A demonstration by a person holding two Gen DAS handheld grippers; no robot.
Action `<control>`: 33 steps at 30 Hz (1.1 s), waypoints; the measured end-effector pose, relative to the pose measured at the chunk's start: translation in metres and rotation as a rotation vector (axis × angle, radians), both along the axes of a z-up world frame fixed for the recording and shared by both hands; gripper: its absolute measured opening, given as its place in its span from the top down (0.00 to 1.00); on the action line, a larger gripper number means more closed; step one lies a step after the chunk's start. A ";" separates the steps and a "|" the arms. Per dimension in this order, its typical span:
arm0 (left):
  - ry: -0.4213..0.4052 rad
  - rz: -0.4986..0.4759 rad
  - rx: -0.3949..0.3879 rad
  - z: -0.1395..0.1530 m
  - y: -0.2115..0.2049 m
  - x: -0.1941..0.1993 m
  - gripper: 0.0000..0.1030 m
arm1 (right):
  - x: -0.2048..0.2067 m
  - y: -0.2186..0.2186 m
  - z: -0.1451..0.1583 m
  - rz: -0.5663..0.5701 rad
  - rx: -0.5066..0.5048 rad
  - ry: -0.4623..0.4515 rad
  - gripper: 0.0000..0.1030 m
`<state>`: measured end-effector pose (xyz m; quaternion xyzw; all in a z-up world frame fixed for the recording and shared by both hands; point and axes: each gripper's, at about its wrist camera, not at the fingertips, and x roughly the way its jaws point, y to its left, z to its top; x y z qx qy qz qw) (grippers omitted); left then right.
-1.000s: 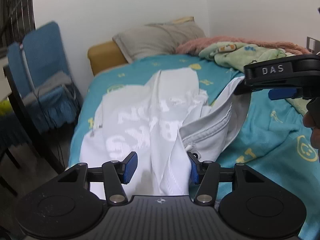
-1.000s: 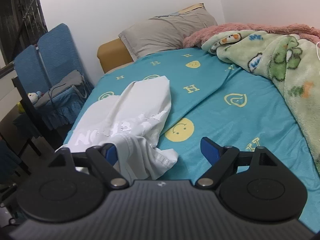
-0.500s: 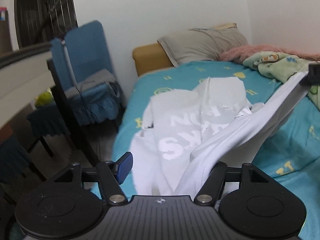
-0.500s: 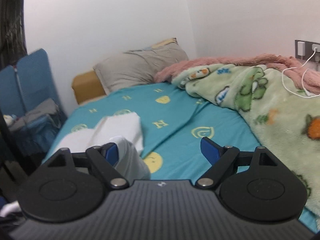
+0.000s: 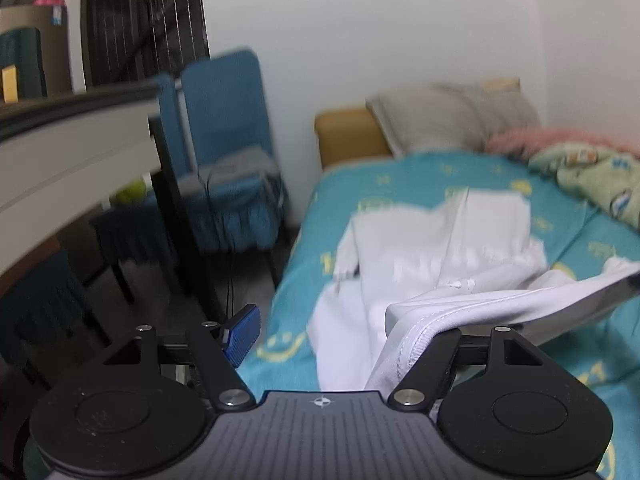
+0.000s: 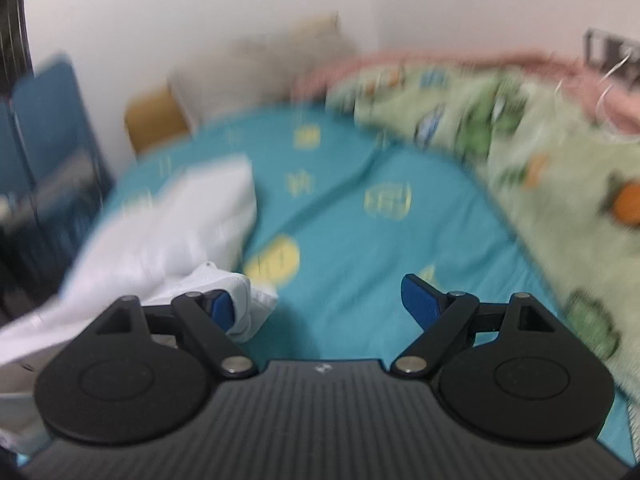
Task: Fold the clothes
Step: 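Raise both tools holding the T-shirt high to shake it open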
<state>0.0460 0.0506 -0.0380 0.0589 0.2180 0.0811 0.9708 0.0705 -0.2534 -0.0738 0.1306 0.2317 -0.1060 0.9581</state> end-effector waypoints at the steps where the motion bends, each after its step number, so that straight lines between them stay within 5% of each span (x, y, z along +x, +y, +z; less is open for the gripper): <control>1: -0.042 -0.003 -0.023 0.009 0.001 -0.007 0.30 | -0.012 -0.004 0.013 -0.016 0.013 -0.066 0.17; 8: -0.281 0.016 -0.111 0.097 0.005 -0.051 0.30 | -0.071 -0.002 0.113 -0.027 -0.044 -0.386 0.17; 17: -0.537 0.025 -0.168 0.237 0.003 -0.111 0.30 | -0.142 -0.003 0.250 -0.008 -0.073 -0.619 0.17; 26: -0.649 -0.069 -0.214 0.378 -0.011 -0.221 0.30 | -0.270 -0.019 0.363 -0.031 -0.109 -0.828 0.16; 33: -0.688 -0.137 -0.197 0.436 -0.028 -0.285 0.30 | -0.317 -0.033 0.401 -0.040 -0.081 -0.843 0.16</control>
